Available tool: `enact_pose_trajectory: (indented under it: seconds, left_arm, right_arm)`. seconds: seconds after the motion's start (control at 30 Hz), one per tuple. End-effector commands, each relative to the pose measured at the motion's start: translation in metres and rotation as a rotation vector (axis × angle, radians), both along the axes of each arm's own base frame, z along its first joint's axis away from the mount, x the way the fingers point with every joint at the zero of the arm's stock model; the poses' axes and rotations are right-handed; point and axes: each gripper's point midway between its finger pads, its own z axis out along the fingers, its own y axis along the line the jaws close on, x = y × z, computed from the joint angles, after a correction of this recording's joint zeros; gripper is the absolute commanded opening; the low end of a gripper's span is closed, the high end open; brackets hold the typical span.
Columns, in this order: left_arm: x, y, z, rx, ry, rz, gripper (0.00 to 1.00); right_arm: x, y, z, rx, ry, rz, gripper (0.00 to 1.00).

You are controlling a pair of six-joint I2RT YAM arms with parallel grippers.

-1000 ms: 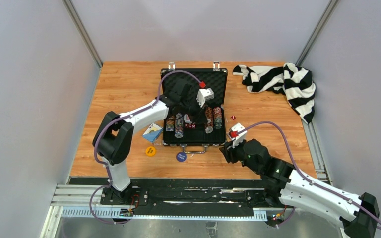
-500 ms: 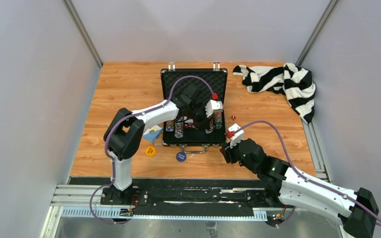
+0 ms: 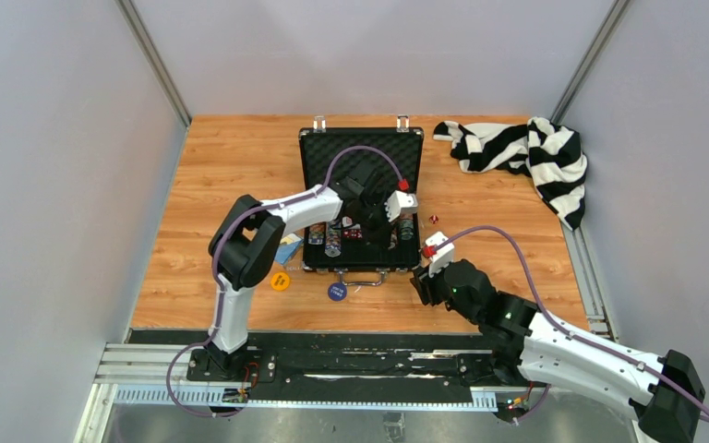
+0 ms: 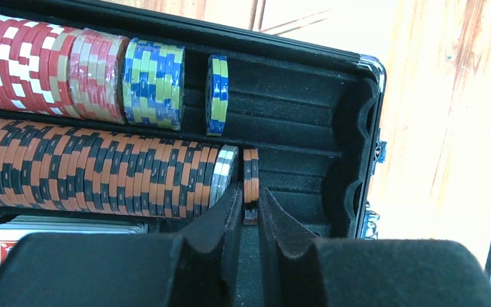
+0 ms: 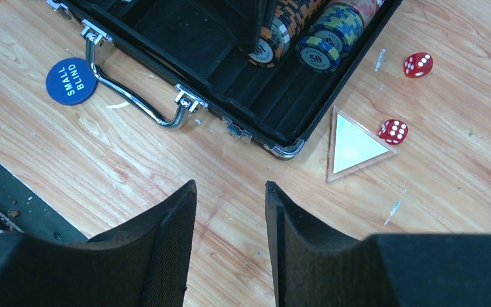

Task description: Pack up texas hold em set

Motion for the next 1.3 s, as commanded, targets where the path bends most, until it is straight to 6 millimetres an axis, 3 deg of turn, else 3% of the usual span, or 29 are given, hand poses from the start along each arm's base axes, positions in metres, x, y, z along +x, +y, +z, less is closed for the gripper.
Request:
enact_pose_trajectory:
  seconds: [0.0,0.23,0.47,0.77,0.97,1.07,1.17,1.2,1.27]
  left_arm:
    - [0.004,-0.003,0.0,0.017,-0.008,-0.015,0.24]
    - [0.007,-0.006,0.003,0.031,0.016,-0.012,0.37]
    - [0.016,-0.007,0.02,0.034,-0.03,-0.005,0.38]
    - [0.027,-0.01,0.066,-0.009,-0.118,0.012,0.39]
    - [0.033,-0.009,0.121,-0.066,-0.201,0.059,0.4]
    - [0.048,0.003,0.158,-0.102,-0.274,0.217,0.39]
    - [0.076,0.042,0.182,-0.133,-0.311,0.56,0.38]
    - [0.085,0.059,0.191,-0.154,-0.324,0.684,0.42]
    - [0.097,0.096,0.198,-0.198,-0.336,0.897,0.73]
  right_arm:
    - [0.004,-0.004,-0.003,0.004,-0.003,-0.024,0.43]
    - [0.005,-0.003,-0.006,0.002,0.001,-0.021,0.43]
    - [0.006,-0.002,-0.008,0.0,0.002,-0.02,0.44]
    - [0.008,-0.002,-0.008,0.002,0.0,-0.025,0.44]
    - [0.008,0.003,-0.009,0.009,0.01,-0.015,0.44]
    - [0.008,0.006,-0.011,0.006,0.026,-0.015,0.44]
    - [0.011,0.012,-0.013,0.0,0.039,-0.012,0.44]
    - [0.012,0.015,-0.013,0.0,0.042,-0.008,0.44]
    - [0.014,0.021,-0.014,-0.005,0.053,0.001,0.44]
